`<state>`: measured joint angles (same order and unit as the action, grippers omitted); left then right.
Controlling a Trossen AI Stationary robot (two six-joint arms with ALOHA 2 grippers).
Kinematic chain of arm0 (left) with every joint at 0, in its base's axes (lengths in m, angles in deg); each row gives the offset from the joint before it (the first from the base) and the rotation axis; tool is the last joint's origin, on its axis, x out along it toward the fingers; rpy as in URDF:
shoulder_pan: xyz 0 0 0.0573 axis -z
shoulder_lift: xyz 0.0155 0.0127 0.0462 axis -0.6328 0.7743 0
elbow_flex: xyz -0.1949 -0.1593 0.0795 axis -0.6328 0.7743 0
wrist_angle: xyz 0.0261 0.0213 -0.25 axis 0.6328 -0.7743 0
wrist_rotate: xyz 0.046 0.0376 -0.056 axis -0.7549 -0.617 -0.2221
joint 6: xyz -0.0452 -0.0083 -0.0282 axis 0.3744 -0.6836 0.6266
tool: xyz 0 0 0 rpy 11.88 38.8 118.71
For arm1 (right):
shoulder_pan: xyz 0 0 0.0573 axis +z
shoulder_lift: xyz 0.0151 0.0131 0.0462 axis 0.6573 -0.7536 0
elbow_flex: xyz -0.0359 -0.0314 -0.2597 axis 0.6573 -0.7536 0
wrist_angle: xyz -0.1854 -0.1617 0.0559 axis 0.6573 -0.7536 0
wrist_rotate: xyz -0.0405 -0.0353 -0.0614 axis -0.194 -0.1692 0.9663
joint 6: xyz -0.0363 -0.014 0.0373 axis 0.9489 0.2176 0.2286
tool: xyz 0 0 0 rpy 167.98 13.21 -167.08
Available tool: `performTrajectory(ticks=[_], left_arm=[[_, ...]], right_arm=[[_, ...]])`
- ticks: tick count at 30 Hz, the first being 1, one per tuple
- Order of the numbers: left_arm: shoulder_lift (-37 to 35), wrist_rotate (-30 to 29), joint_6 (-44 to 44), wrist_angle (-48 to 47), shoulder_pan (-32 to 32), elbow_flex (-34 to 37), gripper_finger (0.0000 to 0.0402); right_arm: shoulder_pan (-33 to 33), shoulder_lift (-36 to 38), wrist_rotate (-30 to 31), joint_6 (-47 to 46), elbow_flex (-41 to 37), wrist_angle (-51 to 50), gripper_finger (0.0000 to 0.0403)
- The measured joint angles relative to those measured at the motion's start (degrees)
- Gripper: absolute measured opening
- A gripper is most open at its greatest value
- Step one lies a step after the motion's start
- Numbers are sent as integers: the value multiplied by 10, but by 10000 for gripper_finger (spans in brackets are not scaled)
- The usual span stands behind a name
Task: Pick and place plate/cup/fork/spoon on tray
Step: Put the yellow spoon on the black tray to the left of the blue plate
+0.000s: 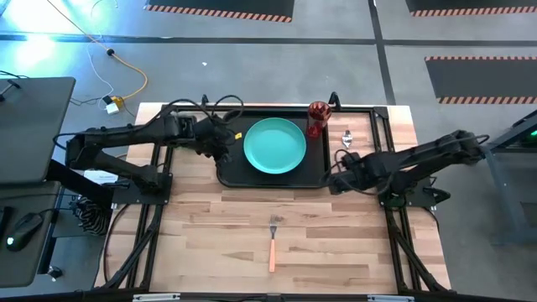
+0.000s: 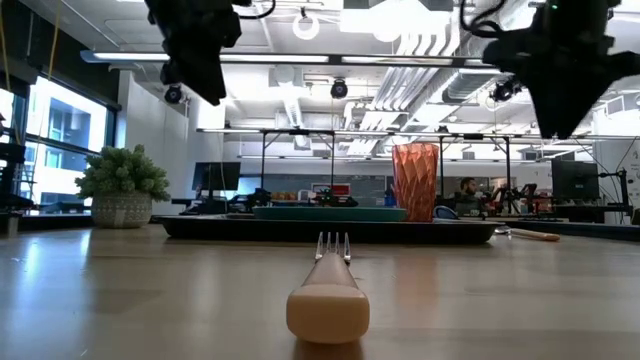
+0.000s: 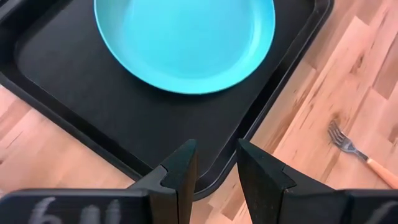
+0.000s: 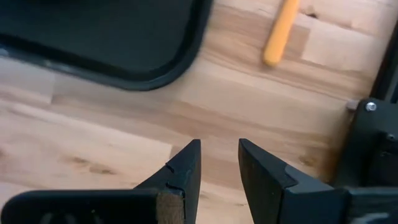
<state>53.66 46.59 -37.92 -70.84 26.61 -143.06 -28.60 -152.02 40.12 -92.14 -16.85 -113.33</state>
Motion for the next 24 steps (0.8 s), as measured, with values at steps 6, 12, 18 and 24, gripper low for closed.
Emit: performTrajectory(ticks=[6, 12, 18, 24], left_arm=[[0, -29, 18, 0, 24, 0, 106], [0, -55, 47, -5, 53, 0, 106], [0, -62, 53, -5, 65, 0, 106], [0, -62, 72, -5, 73, 0, 106]], right_arm=[[-34, 94, 8, -11, -78, 14, 99], [-86, 163, 8, 13, -138, 39, 99], [-161, 182, 22, 93, -171, 89, 99], [-255, 164, 28, 210, -178, 136, 99]])
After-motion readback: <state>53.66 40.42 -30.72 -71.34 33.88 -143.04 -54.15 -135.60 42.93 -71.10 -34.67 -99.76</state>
